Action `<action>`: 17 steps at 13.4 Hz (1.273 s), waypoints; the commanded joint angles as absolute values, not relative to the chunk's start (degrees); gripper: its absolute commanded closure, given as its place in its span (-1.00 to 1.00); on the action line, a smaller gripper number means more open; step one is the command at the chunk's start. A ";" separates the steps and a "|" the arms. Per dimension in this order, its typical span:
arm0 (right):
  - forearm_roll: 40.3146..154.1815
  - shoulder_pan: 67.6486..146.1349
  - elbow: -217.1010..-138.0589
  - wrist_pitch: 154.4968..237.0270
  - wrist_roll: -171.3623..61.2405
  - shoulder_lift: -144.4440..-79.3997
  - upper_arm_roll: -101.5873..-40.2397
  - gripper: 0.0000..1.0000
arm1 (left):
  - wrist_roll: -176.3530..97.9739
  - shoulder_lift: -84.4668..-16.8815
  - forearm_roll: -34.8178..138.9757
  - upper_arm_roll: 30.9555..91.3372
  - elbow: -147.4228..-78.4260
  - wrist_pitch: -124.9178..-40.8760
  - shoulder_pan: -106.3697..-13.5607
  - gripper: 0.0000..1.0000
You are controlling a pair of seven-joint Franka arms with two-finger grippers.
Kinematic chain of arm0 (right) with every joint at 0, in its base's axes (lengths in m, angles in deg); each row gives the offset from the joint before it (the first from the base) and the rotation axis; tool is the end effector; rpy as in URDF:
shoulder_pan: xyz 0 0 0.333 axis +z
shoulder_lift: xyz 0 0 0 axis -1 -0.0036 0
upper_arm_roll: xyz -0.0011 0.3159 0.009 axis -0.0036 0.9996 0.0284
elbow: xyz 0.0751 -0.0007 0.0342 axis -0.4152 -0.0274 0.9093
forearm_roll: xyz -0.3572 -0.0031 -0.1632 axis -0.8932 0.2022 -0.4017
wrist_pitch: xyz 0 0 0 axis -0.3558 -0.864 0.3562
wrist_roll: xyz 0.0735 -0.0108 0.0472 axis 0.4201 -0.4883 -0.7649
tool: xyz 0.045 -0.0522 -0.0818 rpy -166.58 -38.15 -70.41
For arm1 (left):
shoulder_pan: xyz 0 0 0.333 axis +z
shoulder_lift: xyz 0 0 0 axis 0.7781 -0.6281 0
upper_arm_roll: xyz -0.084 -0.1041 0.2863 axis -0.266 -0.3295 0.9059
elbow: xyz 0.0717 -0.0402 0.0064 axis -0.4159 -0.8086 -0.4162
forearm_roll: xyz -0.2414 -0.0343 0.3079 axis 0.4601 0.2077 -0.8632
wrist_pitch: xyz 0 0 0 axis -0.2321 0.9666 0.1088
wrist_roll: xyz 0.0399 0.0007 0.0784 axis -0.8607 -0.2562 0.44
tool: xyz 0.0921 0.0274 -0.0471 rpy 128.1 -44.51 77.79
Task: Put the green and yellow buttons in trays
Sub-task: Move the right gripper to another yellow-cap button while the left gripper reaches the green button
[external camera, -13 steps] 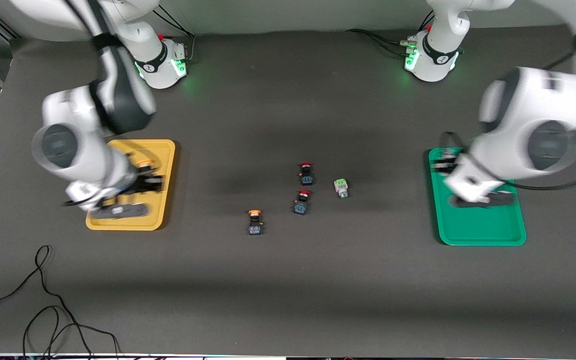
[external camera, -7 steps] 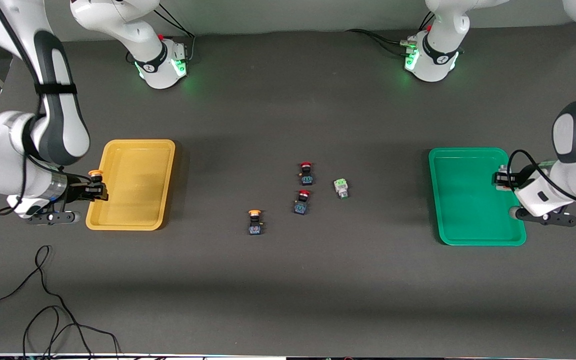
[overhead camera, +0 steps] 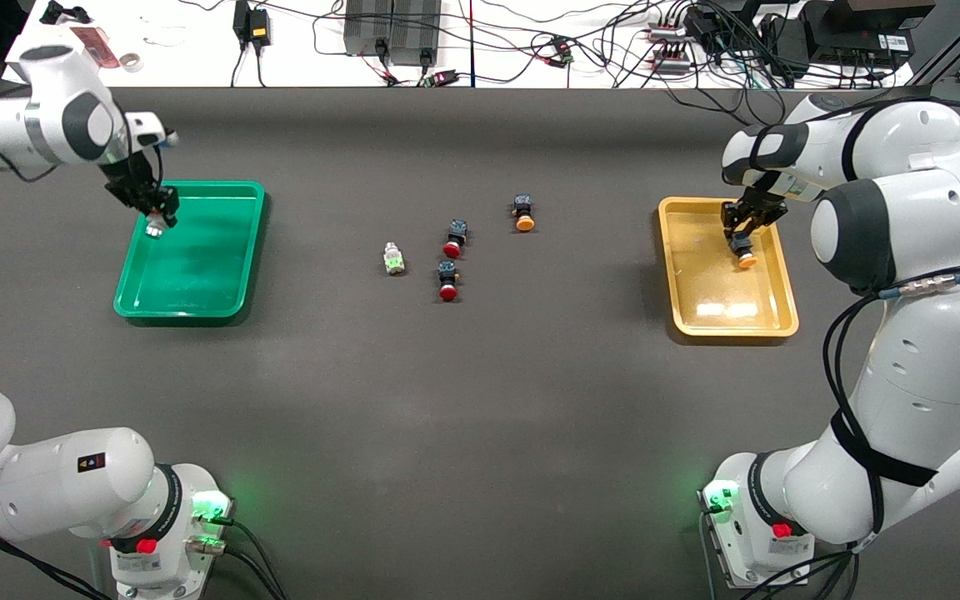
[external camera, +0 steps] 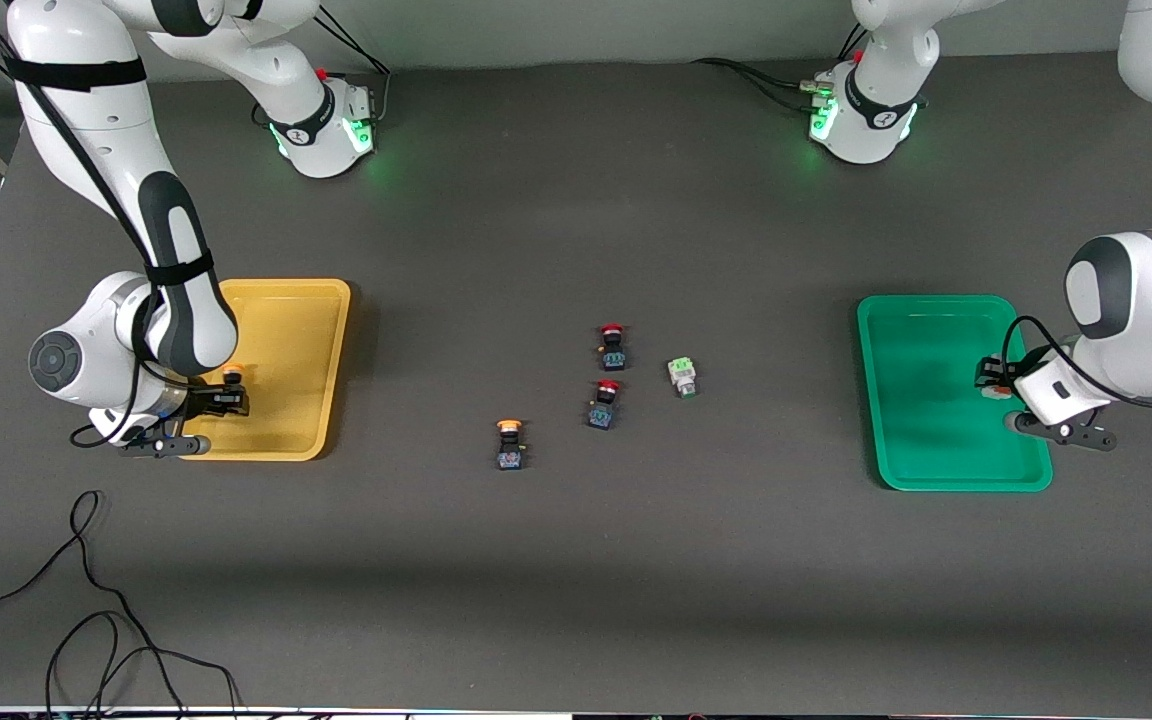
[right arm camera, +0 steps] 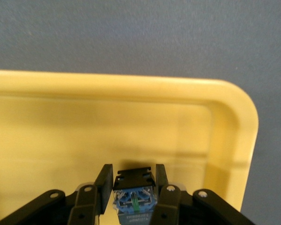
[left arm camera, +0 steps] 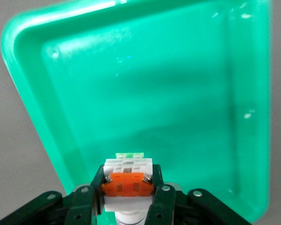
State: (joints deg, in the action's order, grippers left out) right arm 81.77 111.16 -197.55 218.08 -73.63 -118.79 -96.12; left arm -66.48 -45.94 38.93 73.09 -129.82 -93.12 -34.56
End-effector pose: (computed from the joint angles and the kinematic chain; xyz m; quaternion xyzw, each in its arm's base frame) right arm 0.5682 -0.0912 0.1944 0.9988 0.0019 -0.0494 0.0004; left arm 0.5687 0.1060 0.2527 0.9896 -0.1144 -0.0860 0.0165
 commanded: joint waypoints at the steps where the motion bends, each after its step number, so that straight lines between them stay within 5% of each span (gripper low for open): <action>1: 83.25 111.33 -194.59 213.66 -74.38 -117.38 -96.66 -1.00 | -69.10 -47.81 38.34 72.26 -134.05 -100.88 -31.84 1.00; 3: 82.21 111.94 -189.77 205.08 -71.93 -115.01 -97.89 -1.00 | -69.02 -48.43 38.34 72.18 -135.12 -102.58 -31.84 0.96; 4: 80.02 112.03 -186.26 199.81 -70.26 -114.57 -98.50 -1.00 | -69.11 -49.13 38.34 72.18 -134.94 -102.75 -31.93 0.21; 5: 76.87 111.94 -181.00 193.84 -67.63 -114.39 -98.42 -1.00 | -69.11 -49.40 38.34 72.18 -134.77 -102.76 -31.93 -0.99; 8: 75.61 112.03 -170.78 183.26 -63.13 -114.39 -98.16 -1.00 | -68.32 -47.13 38.60 71.92 -133.89 -99.00 -32.37 -1.00; 12: 76.22 121.22 -167.16 181.83 -50.52 -115.17 -97.90 -1.00 | -55.89 -42.72 39.31 69.55 -124.25 -78.47 -39.11 -1.00; 17: 83.84 130.05 -151.02 182.53 -28.70 -128.68 -94.31 -1.00 | -33.27 -43.77 46.03 68.57 -119.31 -75.33 -54.41 -0.98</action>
State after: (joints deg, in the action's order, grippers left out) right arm 79.65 131.06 -161.21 183.62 -33.43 -120.40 -95.18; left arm -38.36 -42.37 41.71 67.56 -121.04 -75.36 -50.89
